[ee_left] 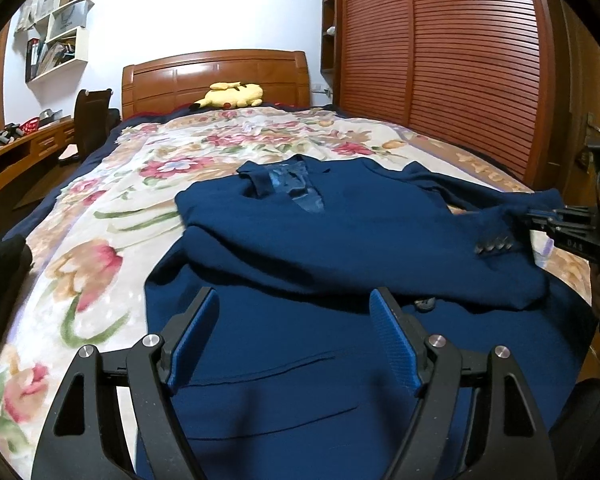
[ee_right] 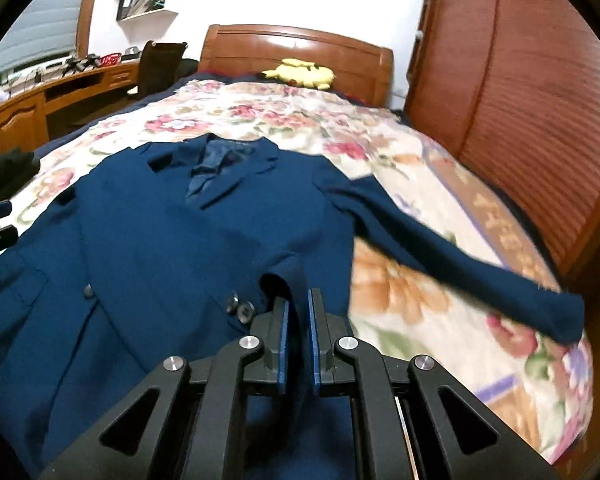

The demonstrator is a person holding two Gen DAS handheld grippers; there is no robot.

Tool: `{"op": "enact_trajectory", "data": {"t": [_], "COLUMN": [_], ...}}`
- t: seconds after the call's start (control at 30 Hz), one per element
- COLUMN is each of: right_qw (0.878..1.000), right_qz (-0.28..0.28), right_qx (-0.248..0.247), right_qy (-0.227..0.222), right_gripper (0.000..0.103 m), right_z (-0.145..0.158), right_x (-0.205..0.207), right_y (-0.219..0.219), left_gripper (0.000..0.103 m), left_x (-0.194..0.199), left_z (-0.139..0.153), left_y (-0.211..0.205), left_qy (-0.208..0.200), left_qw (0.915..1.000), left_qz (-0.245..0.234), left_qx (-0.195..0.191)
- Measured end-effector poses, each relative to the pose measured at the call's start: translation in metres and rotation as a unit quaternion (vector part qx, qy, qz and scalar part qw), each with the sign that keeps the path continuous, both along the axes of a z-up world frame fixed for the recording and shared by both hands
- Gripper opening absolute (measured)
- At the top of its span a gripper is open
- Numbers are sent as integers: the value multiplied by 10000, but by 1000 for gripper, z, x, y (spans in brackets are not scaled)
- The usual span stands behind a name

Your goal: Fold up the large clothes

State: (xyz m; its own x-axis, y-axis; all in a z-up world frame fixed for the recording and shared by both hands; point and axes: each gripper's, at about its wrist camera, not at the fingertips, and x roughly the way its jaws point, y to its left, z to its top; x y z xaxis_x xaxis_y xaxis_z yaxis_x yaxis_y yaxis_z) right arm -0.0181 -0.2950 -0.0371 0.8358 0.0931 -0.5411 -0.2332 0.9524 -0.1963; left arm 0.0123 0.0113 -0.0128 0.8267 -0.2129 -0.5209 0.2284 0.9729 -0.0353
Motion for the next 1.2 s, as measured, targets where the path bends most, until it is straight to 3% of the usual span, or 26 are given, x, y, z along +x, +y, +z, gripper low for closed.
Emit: {"op": "enact_trajectory", "data": {"t": [0.1, 0.17, 0.33, 0.73, 0.93, 1.2], "right_qw": [10000, 9999, 9996, 9981, 9962, 9903], "right_qz": [-45, -104, -199, -607, -842, -1356], "right_qx": [16, 39, 86, -106, -193, -286], "right_qy": [-11, -59, -196, 64, -79, 4], "right_gripper": [8, 13, 48, 52, 70, 71], "right_z": [5, 13, 18, -2, 6, 8], "right_x": [-6, -11, -12, 29, 45, 78], "right_y": [-9, -7, -13, -65, -98, -142], "left_gripper": [78, 78, 78, 78, 78, 78], "left_x": [1, 1, 0, 7, 8, 10], "left_z": [1, 1, 3, 5, 6, 8], "left_y": [-9, -15, -30, -58, -63, -68], "left_qy": [-1, -5, -34, -53, -69, -125], "left_qw": [10000, 9999, 9996, 9987, 9986, 9987], "left_qz": [-86, -139, -287, -491, -522, -483], "left_qx": [2, 15, 46, 100, 89, 55]}}
